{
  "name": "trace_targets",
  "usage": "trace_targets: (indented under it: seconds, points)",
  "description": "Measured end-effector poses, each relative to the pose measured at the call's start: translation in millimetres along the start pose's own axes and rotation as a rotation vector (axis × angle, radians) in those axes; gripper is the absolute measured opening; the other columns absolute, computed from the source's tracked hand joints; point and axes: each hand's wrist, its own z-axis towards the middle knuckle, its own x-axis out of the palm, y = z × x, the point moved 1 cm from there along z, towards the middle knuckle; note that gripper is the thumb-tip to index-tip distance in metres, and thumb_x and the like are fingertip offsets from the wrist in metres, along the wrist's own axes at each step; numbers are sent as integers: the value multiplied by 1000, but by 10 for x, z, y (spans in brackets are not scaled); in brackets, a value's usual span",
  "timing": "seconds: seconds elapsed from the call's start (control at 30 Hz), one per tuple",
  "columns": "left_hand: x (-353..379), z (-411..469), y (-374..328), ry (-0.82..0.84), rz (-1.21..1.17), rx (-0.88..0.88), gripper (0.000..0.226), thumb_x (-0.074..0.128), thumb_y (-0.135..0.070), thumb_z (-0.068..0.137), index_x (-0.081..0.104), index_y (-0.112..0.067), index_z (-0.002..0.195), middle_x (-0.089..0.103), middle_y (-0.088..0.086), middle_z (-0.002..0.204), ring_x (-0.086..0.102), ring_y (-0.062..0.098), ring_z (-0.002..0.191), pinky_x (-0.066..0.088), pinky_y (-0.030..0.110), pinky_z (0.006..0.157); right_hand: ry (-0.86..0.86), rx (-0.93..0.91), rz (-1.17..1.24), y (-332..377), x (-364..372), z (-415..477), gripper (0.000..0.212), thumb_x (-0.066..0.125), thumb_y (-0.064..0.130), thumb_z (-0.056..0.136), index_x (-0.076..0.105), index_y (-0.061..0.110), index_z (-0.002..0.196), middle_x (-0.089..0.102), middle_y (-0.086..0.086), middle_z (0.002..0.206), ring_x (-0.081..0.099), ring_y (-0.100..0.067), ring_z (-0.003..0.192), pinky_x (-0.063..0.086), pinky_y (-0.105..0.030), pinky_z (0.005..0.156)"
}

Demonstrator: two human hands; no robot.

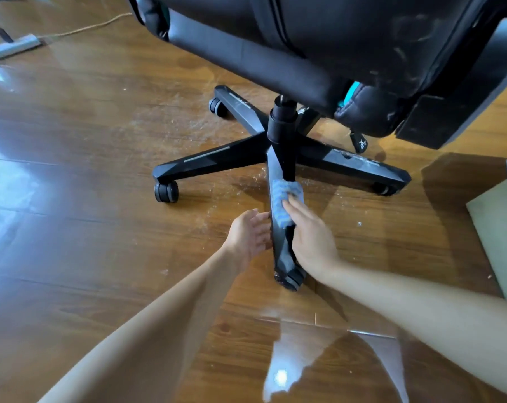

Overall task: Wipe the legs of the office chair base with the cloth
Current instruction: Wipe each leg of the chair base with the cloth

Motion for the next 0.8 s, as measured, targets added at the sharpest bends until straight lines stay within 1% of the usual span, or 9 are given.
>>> trace_targets:
  seconds: [0.1,0.23,0.3,0.37,0.43,0.53,0.63,0.7,0.8]
  points:
    - [-77,24,25,5,5,2,54,42,-51,109,69,-12,134,76,15,124,72,29,106,56,43,98,71,-48,62,-46,43,-621,68,37,-6,94,39,21,156,26,14,165,20,3,152,17,-13,121]
    - [-77,77,20,20,86,-25,62,40,-58,108,64,-11,142,67,10,140,65,29,127,50,44,111,87,-102,-9,-47,10,-443,64,34,0,93,42,16,155,30,7,165,22,-2,152,13,-12,121]
    - [4,37,38,25,-16,-50,57,41,-55,109,68,-9,129,52,6,132,51,26,120,48,36,94,62,-74,-75,-26,-38,-39,65,38,-2,95,39,19,156,30,7,165,27,-8,152,24,-22,122]
    - [45,-13,74,1,-83,-53,51,41,-53,110,71,-12,117,42,8,125,41,27,112,45,34,83,51,-45,-157,8,-114,385,66,38,-1,95,38,23,157,29,8,165,36,-17,149,38,-36,118]
    - [67,-66,73,-8,-62,-43,50,40,-49,112,70,-10,117,48,12,121,46,29,108,49,32,83,87,-54,-246,46,-190,686,66,39,1,95,38,24,156,25,10,167,39,-22,147,45,-41,110]
    - [55,-119,7,-102,52,14,49,38,-40,114,68,-3,128,67,17,115,64,26,101,55,29,79,137,-121,-353,48,-210,789,67,41,0,93,38,21,156,19,8,169,26,-17,153,43,-41,112]
    - [34,-62,-47,-202,162,146,36,40,-22,114,69,-2,124,67,9,92,61,19,78,49,29,70,172,-266,-393,-19,-124,457,68,39,-6,89,42,13,154,27,0,167,20,-15,155,40,-43,116]
    - [13,15,-20,-286,239,229,31,41,-13,107,71,-7,111,65,4,86,58,21,78,50,35,73,224,-392,-389,-67,-64,20,65,33,0,86,50,8,148,38,-5,162,28,-18,153,50,-45,107]
    - [59,-11,-24,-446,278,281,33,38,-15,101,71,-18,105,68,1,97,62,24,90,53,40,87,306,-516,-407,-96,-65,-406,62,28,8,86,59,4,139,48,-9,155,39,-23,148,61,-43,88]
